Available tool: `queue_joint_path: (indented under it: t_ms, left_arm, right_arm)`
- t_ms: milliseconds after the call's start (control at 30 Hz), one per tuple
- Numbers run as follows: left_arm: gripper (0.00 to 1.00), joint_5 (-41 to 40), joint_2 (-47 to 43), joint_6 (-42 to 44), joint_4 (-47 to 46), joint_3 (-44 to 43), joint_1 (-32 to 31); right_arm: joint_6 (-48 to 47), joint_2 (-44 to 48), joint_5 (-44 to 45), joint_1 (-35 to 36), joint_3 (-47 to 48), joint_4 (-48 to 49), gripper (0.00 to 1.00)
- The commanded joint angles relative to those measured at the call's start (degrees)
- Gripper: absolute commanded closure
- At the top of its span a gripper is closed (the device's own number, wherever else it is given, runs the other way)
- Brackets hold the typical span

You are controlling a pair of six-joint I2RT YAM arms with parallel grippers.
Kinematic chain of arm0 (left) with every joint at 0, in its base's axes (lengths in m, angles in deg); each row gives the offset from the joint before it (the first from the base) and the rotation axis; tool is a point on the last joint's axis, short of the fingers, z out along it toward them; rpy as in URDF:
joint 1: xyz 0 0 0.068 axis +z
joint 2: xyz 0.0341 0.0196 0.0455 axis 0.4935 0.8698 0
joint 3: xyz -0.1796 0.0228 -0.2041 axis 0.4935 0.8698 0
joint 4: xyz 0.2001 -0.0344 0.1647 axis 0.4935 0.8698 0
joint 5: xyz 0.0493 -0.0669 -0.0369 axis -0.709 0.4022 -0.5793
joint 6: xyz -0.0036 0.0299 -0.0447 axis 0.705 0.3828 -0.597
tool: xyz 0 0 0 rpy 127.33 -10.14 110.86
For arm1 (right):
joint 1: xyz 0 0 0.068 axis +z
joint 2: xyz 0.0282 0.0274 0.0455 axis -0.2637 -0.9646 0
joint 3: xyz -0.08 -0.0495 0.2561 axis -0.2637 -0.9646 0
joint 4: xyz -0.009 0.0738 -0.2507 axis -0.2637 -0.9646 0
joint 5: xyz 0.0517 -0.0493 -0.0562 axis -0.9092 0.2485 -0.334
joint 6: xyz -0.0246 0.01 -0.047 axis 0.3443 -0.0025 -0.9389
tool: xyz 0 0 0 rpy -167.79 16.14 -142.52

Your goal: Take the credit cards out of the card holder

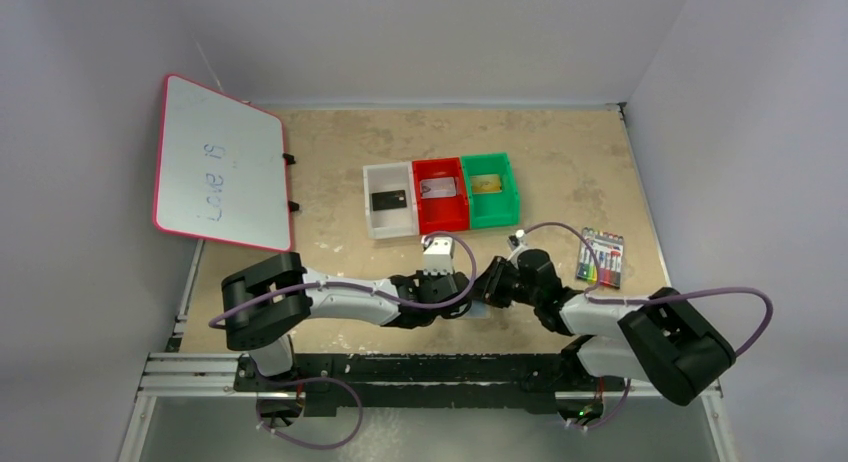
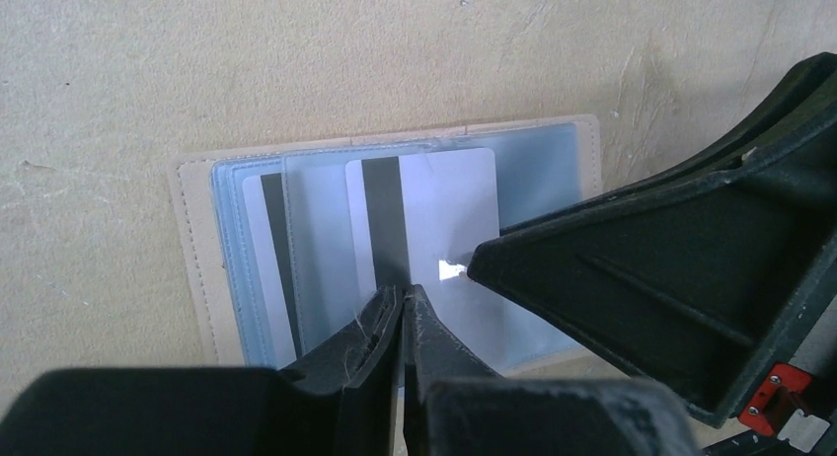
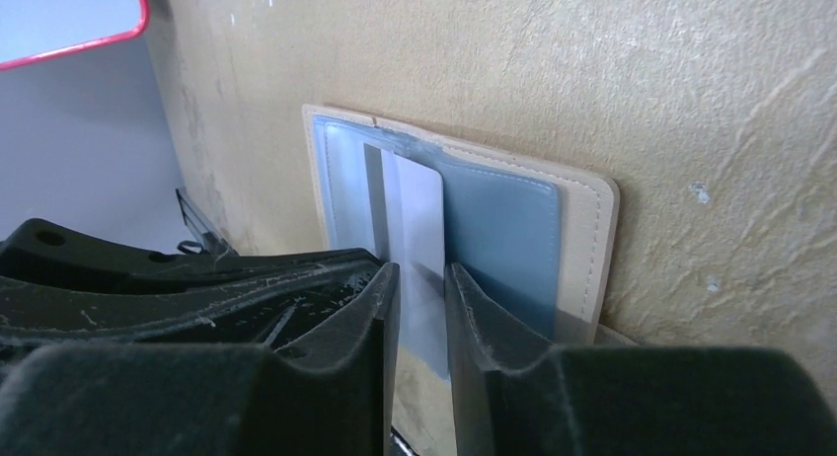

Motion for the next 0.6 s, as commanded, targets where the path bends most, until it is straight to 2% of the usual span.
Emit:
queue_joint_path:
  t_ms: [0, 133, 233, 567]
  left_arm:
    - [0.96, 0.99, 0.74, -1.36, 1.31, 1.17, -0.78]
    - [0.96, 0.86, 0.35, -1.54, 1.35, 1.18, -0.75]
    - [0.96, 0.63, -0.29, -1.67, 1.53, 1.16, -0.88]
    - [0.94, -5.45, -4.94, -1.27, 5.99, 1.1, -0.83]
  right_arm:
    - [2.99, -1.42, -2.15, -0.06, -0.67, 6.84, 0.72]
    - [2.74, -2.6, -1.95, -0.06, -0.36, 7.38, 0.81]
    - [1.42, -2.96, -1.71, -0.06, -0.09, 6.92, 1.0]
    - [-1.13, 7.16, 5.23, -0.51, -0.41, -7.24, 1.0]
